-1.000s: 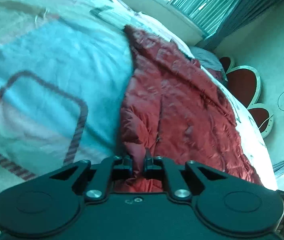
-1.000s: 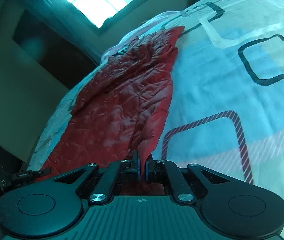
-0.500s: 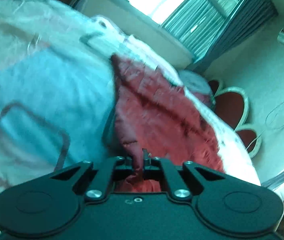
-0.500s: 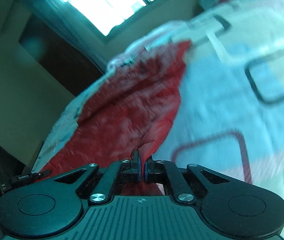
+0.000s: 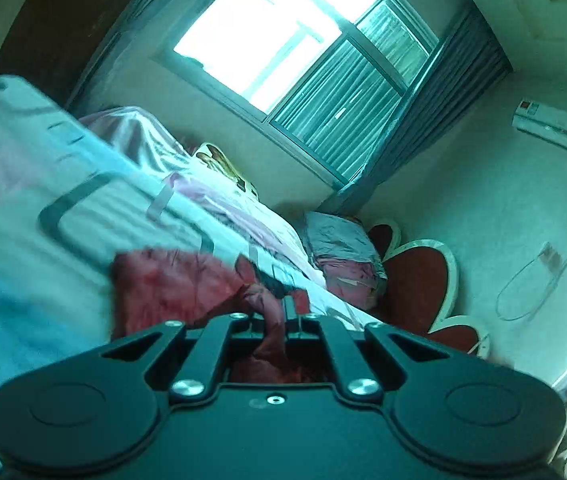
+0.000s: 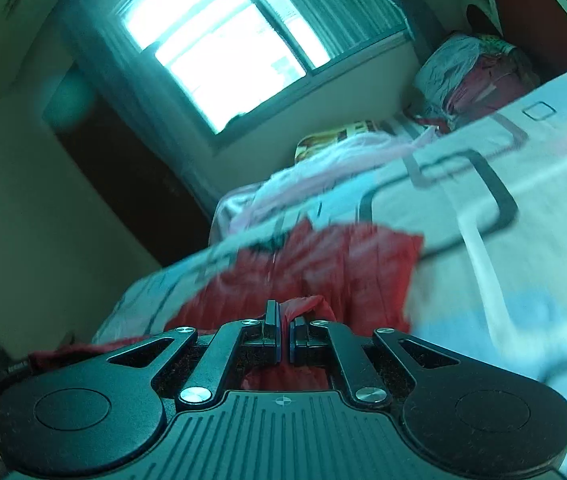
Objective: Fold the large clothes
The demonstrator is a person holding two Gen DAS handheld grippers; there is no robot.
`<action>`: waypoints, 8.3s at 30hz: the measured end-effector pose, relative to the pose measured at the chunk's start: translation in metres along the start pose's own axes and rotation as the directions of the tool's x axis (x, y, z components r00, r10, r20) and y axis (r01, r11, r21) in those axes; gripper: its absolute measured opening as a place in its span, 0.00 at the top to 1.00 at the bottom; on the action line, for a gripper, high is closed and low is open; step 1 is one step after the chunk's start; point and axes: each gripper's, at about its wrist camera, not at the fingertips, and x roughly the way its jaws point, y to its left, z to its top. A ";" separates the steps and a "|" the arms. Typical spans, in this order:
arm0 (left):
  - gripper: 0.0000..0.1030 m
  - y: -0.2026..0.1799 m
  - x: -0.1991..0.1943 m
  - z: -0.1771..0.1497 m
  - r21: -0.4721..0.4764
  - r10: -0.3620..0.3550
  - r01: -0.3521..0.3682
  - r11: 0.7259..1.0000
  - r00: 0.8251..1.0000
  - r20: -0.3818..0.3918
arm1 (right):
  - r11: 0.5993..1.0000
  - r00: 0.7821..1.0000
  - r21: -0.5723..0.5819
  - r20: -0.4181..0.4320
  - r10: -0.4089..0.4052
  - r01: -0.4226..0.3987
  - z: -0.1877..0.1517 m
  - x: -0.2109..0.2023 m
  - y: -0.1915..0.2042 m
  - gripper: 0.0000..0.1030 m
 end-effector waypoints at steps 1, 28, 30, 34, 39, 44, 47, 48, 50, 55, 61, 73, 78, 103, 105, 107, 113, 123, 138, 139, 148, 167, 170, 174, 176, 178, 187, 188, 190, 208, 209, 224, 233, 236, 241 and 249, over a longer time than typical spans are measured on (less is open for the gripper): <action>0.95 0.002 0.013 0.008 0.006 0.004 -0.004 1.000 1.000 -0.005 | 1.000 1.000 0.011 0.002 0.001 -0.001 0.012 0.013 -0.002 0.97; 0.32 0.108 0.266 0.057 0.155 0.303 -0.264 0.952 0.888 -0.345 | 0.967 0.950 -0.058 -0.180 -0.254 0.247 0.074 0.259 -0.107 0.15; 0.34 0.109 0.277 0.055 0.182 0.283 -0.228 0.956 0.877 -0.388 | 0.969 0.947 -0.033 -0.209 -0.245 0.244 0.074 0.274 -0.115 0.22; 0.90 0.095 0.283 0.053 0.272 0.229 -0.123 0.954 0.887 -0.400 | 0.971 0.937 -0.092 -0.255 -0.239 0.223 0.072 0.286 -0.113 0.93; 0.96 0.071 0.256 0.060 0.368 0.177 -0.086 0.926 0.959 -0.220 | 0.972 0.981 -0.150 -0.047 -0.188 0.179 0.088 0.246 -0.095 0.98; 0.96 0.059 0.268 0.070 0.357 0.159 -0.098 0.929 0.976 -0.147 | 0.961 0.977 -0.175 0.032 -0.211 0.213 0.101 0.249 -0.091 0.99; 0.96 0.064 0.296 0.057 0.404 0.258 -0.155 0.901 0.942 -0.215 | 0.931 0.950 -0.217 -0.039 -0.311 0.295 0.095 0.278 -0.100 0.99; 0.96 0.071 0.307 0.050 0.402 0.283 -0.165 0.901 0.925 -0.253 | 0.917 0.930 -0.227 -0.095 -0.355 0.327 0.088 0.293 -0.107 0.99; 0.95 0.084 0.319 0.037 0.370 0.286 -0.168 0.914 0.913 -0.292 | 0.907 0.892 -0.232 -0.212 -0.399 0.351 0.071 0.319 -0.124 0.99; 0.90 0.096 0.312 0.036 0.302 0.259 -0.173 0.937 0.926 -0.273 | 0.910 0.912 -0.227 -0.141 -0.384 0.348 0.055 0.317 -0.131 1.00; 0.47 0.106 0.303 0.048 0.263 0.263 -0.186 0.946 0.919 -0.294 | 0.915 0.907 -0.210 -0.177 -0.382 0.345 0.060 0.310 -0.123 0.83; 0.44 -0.001 0.178 -0.027 0.489 0.211 -0.155 0.858 0.976 -0.061 | 0.904 0.977 -0.392 -0.053 -0.208 0.171 0.009 0.222 -0.005 0.68; 0.42 0.005 0.203 -0.066 0.591 0.310 -0.196 0.782 0.946 -0.097 | 0.853 0.958 -0.485 -0.100 -0.270 0.190 -0.036 0.255 -0.005 0.68; 0.10 -0.001 0.116 -0.097 0.526 0.564 -0.490 0.695 0.825 0.024 | 0.857 0.892 -0.272 0.016 -0.451 0.438 -0.062 0.146 -0.038 0.56; 0.13 0.007 0.097 -0.092 0.416 0.546 -0.497 0.761 0.838 0.002 | 0.900 0.905 -0.102 0.012 -0.426 0.424 -0.063 0.120 -0.053 0.10; 0.19 0.021 0.081 -0.087 0.205 0.450 -0.429 0.880 0.891 -0.064 | 0.934 0.934 0.035 -0.010 -0.356 0.356 -0.068 0.101 -0.068 0.09; 0.29 0.058 0.091 -0.095 -0.221 0.210 -0.233 0.947 0.970 -0.121 | 0.908 0.983 0.379 -0.027 -0.179 0.176 -0.079 0.092 -0.104 0.25; 0.41 0.080 0.138 -0.078 -0.365 0.203 -0.224 0.904 0.975 -0.096 | 0.894 0.986 0.420 -0.017 -0.166 0.157 -0.067 0.126 -0.108 0.41; 0.83 0.040 0.113 -0.069 -0.146 0.244 -0.264 0.953 0.960 -0.141 | 0.963 0.978 0.173 -0.016 -0.208 0.208 -0.047 0.101 -0.067 0.89; 0.83 0.039 0.107 -0.072 -0.150 0.241 -0.262 0.953 0.960 -0.143 | 0.964 0.977 0.160 -0.021 -0.210 0.211 -0.050 0.095 -0.065 0.89; 0.83 0.029 0.053 -0.114 -0.181 0.215 -0.246 0.952 0.961 -0.172 | 0.965 0.970 0.113 -0.083 -0.228 0.236 -0.085 0.028 -0.059 0.89; 0.83 0.007 -0.032 -0.171 -0.202 0.215 -0.251 0.947 0.959 -0.187 | 0.961 0.969 0.142 -0.101 -0.226 0.239 -0.142 -0.069 -0.056 0.89; 0.83 0.008 -0.037 -0.178 -0.205 0.219 -0.256 0.945 0.957 -0.189 | 0.963 0.969 0.130 -0.101 -0.225 0.237 -0.148 -0.077 -0.056 0.89; 0.79 0.012 -0.032 -0.186 -0.188 0.243 -0.282 0.941 0.948 -0.205 | 0.958 0.960 0.121 -0.137 -0.243 0.260 -0.160 -0.073 -0.062 0.89; 0.72 0.018 -0.026 -0.192 -0.183 0.257 -0.299 0.937 0.940 -0.222 | 0.952 0.952 0.127 -0.163 -0.259 0.280 -0.167 -0.065 -0.069 0.89; 0.68 0.021 -0.026 -0.196 -0.193 0.240 -0.280 0.940 0.949 -0.205 | 0.945 0.947 0.145 -0.174 -0.268 0.294 -0.172 -0.060 -0.076 0.89; 0.13 0.006 -0.076 -0.194 -0.177 0.361 -0.390 0.904 0.916 -0.175 | 0.900 0.917 0.177 -0.056 -0.395 0.399 -0.176 -0.107 -0.080 0.23; 0.15 0.006 -0.080 -0.195 -0.188 0.359 -0.390 0.902 0.916 -0.178 | 0.894 0.911 0.175 -0.033 -0.412 0.411 -0.177 -0.117 -0.079 0.23; 0.22 0.008 -0.086 -0.201 -0.209 0.364 -0.397 0.894 0.914 -0.179 | 0.887 0.909 0.212 -0.014 -0.416 0.409 -0.179 -0.133 -0.082 0.24; 0.23 0.015 -0.056 -0.191 -0.256 0.312 -0.344 0.904 0.937 -0.158 | 0.964 0.965 0.051 -0.050 -0.258 0.260 -0.172 -0.067 0.026 0.91; 0.23 0.017 -0.054 -0.191 -0.260 0.307 -0.339 0.904 0.939 -0.158 | 0.966 0.966 0.038 -0.060 -0.253 0.255 -0.172 -0.061 0.032 0.91; 0.83 0.031 -0.038 -0.183 -0.303 0.107 -0.141 0.942 0.986 -0.126 | 0.970 0.962 -0.130 -0.156 -0.225 0.206 -0.186 0.008 0.098 0.91; 0.83 0.033 -0.037 -0.181 -0.305 0.056 -0.095 0.948 0.989 -0.134 | 0.950 0.904 -0.128 -0.292 -0.311 0.286 -0.219 0.071 0.072 0.98; 0.84 0.036 -0.035 -0.179 -0.295 0.064 -0.109 0.949 0.985 -0.158 | 0.951 0.906 -0.093 -0.288 -0.309 0.295 -0.208 0.063 0.074 0.97; 0.84 0.035 -0.036 -0.180 -0.277 0.059 -0.105 0.955 0.984 -0.168 | 0.961 0.934 -0.064 -0.227 -0.276 0.268 -0.197 0.027 0.086 0.97; 0.84 0.013 -0.040 -0.169 -0.178 0.058 -0.086 0.980 0.986 -0.158 | 0.952 0.892 -0.048 -0.337 -0.300 0.302 -0.229 0.056 0.073 0.98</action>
